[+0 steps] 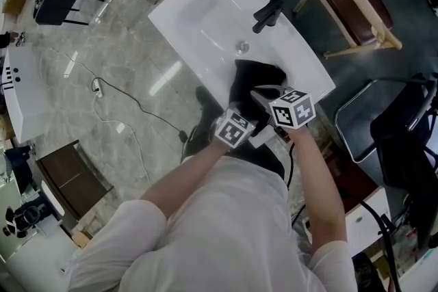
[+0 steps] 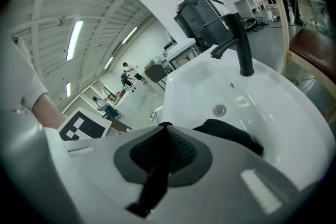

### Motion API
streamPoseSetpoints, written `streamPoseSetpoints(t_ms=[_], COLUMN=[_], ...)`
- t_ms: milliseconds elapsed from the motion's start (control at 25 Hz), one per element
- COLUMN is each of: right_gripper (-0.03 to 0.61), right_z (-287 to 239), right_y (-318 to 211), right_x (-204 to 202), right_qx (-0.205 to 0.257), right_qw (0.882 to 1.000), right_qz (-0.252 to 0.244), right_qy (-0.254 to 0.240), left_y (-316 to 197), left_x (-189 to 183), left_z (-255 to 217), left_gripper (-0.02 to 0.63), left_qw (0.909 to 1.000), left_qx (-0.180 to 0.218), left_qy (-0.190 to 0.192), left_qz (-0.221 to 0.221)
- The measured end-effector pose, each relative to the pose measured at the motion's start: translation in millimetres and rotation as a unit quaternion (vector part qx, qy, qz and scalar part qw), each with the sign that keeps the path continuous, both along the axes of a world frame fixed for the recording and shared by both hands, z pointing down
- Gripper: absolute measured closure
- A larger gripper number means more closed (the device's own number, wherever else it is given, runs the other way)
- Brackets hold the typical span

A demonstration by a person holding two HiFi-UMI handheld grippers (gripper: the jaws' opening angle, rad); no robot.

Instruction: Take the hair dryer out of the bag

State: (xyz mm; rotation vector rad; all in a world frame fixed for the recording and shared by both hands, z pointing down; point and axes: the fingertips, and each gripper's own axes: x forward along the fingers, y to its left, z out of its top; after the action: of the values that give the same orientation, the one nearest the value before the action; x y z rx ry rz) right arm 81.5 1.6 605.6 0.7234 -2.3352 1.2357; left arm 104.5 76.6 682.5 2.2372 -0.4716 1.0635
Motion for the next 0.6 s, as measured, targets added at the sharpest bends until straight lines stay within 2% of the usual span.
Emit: streamPoseSetpoints(t_ms=[120, 320, 440, 600], right_gripper=[0.566, 0.566, 0.566, 0.566], right_z=[-10.7, -25.0, -27.6, -19.9], right_y=[4.3, 7.1, 3.8, 5.2], right_x=[-8.3, -14.7, -10.4, -4.8], right_qx=[0.003, 0.001, -0.008, -0.017], right_qw=[1.0, 0.999, 0.999, 0.999], right_qz=[-0.02, -0.01, 0.013, 0.02], right_qy=[-0.015, -0.034, -0.045, -0.029], left_y=[-6.6, -35.2, -37.5, -39.5], left_x=[-0.6, -14.5, -12.9, -17.2], left_z=[0.9, 1.7, 8.2, 21.9], left_gripper=[0.42, 0.454, 0.431, 0.43], left_qw=[0.9998, 0.9917, 0.9905, 0.9871], left_qx=[0.004, 0.068, 0.079, 0.083], left_qy=[-0.009, -0.072, -0.095, -0.132], left_qz=[-0.018, -0.082, -0.06, -0.037])
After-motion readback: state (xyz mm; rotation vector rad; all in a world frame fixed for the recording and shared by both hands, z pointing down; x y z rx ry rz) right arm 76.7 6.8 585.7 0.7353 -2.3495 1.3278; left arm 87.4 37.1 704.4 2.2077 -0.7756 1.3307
